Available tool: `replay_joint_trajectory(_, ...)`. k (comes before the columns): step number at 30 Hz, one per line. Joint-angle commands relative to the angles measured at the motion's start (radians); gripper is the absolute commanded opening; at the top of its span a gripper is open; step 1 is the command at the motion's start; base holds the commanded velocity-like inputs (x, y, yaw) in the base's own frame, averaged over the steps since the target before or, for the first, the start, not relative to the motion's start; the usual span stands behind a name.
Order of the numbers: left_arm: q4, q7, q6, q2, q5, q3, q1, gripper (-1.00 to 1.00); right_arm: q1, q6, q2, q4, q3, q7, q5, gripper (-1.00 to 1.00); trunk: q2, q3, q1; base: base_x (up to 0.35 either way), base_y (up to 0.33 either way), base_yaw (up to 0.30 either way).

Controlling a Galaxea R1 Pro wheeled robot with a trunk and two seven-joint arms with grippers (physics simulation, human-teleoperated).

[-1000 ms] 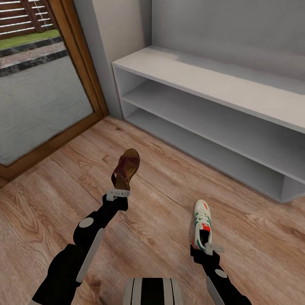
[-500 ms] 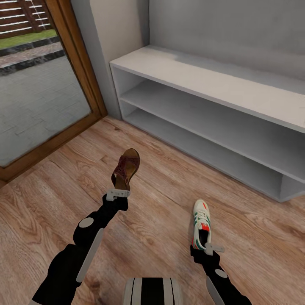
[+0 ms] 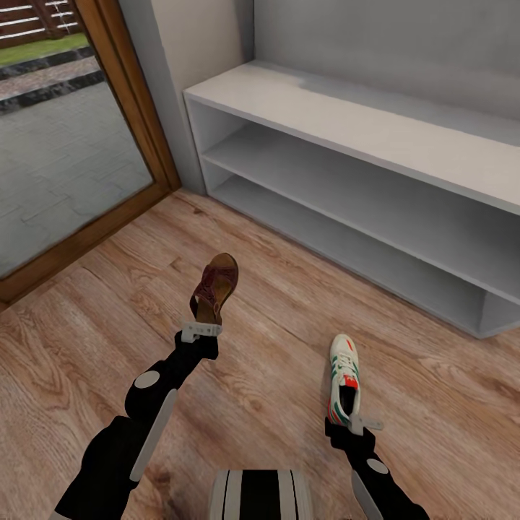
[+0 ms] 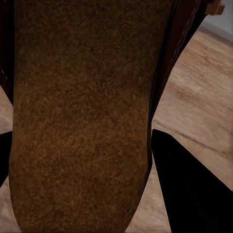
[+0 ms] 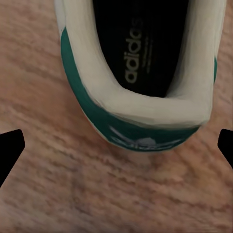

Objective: Pick up the two gym shoes and the two sandals from the corridor floor and place them onto the hallstand (shoe rack) in the corridor, making sure they are on the rack and not on the floor. Arrange them so the two gym shoes are next to each other and the two sandals are next to each other.

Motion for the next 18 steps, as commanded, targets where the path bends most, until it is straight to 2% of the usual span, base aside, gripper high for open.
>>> replay_joint_trajectory(1,-0.001,-0.002,0.006,0.000,0.007,0.001,0.000,-1.00,0.000,-0.005,0.000,0.000,0.002,-0.003,-0.010,1.00,0.000,-0.002,0.000,0.000,0.000,0.000)
replay_joint_trajectory(18,-0.001,-0.002,0.006,0.000,0.007,0.001,0.000,-1.00,0.000,-0.008,-0.001,0.001,-0.003,-0.003,-0.010,1.00,0.000,-0.006,0.000,0.000,0.000,0.000)
